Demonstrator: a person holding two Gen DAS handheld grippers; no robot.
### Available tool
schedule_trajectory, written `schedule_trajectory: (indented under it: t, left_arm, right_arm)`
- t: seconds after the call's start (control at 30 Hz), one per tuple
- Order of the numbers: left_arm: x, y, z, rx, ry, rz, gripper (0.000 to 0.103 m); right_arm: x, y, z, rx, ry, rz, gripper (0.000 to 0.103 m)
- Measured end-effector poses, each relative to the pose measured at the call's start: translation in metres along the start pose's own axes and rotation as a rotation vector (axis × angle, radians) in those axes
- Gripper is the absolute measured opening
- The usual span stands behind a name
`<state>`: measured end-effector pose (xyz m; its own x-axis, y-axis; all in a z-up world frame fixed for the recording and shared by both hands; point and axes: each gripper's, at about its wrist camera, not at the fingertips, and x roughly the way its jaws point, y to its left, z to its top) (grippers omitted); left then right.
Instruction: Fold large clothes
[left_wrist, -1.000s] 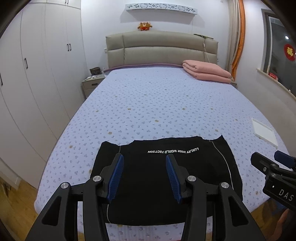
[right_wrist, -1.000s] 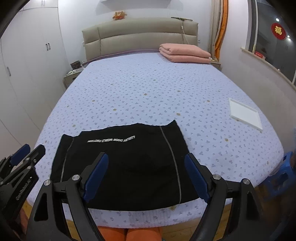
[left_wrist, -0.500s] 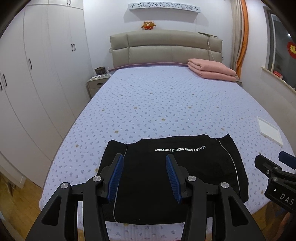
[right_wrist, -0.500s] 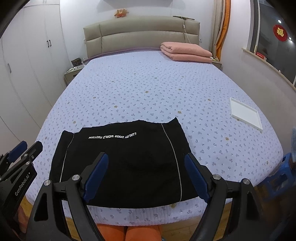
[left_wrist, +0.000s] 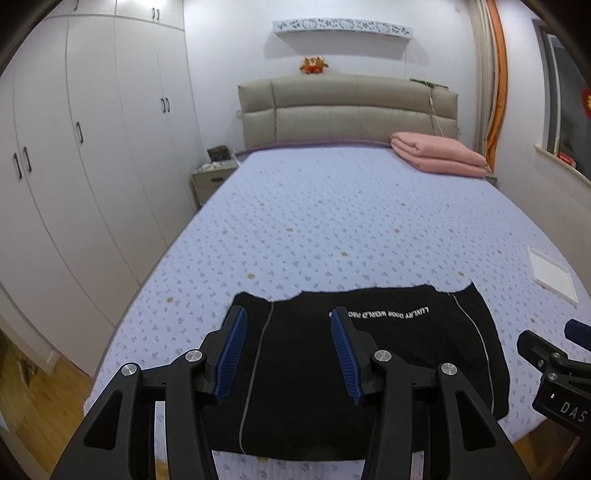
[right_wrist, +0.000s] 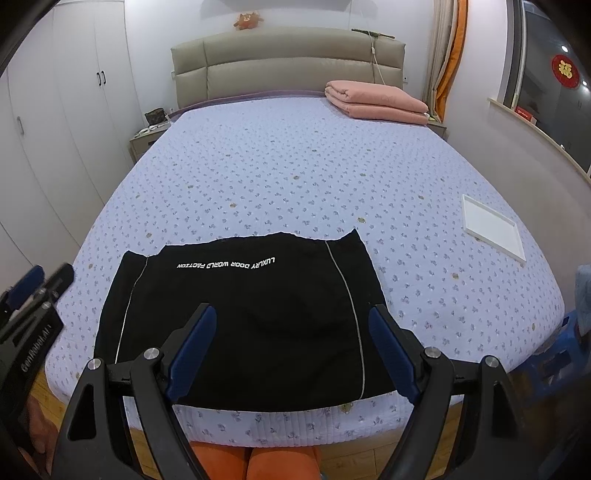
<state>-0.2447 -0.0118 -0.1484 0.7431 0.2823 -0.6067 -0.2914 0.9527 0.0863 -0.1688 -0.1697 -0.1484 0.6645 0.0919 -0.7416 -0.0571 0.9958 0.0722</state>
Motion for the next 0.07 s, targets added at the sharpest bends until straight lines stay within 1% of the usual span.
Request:
schedule_trajectory:
  t: [0.07]
  left_arm:
    - [0.0003, -0.0003, 0.0007, 0.005, -0.002, 0.011, 0.049]
  right_arm:
    - [0.0019, -0.0020, 0.0009, 0.000, 0.002, -0.001, 0.086]
